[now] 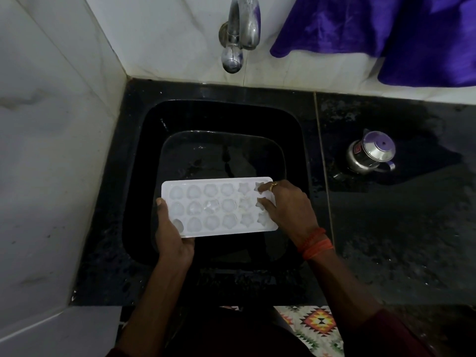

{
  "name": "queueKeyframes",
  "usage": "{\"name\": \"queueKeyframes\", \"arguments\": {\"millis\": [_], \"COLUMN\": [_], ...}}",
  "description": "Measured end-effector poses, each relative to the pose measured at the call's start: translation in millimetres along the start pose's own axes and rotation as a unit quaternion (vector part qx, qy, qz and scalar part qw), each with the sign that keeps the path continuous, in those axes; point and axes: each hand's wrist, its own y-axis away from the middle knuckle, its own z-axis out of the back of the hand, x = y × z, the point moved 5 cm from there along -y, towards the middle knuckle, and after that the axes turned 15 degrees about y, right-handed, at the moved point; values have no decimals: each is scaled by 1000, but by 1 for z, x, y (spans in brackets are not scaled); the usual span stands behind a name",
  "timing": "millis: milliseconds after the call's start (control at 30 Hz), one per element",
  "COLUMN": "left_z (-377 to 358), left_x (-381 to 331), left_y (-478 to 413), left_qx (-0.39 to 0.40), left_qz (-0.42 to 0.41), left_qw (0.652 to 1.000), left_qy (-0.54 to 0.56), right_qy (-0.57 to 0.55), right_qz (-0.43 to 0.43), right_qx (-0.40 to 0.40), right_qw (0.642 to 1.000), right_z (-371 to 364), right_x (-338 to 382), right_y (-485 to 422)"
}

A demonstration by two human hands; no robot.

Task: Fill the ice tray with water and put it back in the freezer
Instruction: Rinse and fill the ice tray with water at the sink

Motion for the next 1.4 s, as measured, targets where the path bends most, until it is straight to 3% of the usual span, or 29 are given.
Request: {"name": "queueKeyframes", "arguments": {"millis": [300,567,1400], "left_z": [5,1,-7], "left_x": [0,0,-2], "left_y": [-2,1,6], "left_qx": [-5,-14,-10], "left_qz": [-1,0,-4], "left_qw": [1000,1000,1000], "left_qy": [1,11,2], "right_qy": [-16,-97,-74], "right_qz": [3,15,28], "right_qx": [-23,-56,-63], "right_qw": [1000,994,995], "right_z": [-3,-4,-11], "right_x": [-2,-6,2], "right_y": [3,12,29]}}
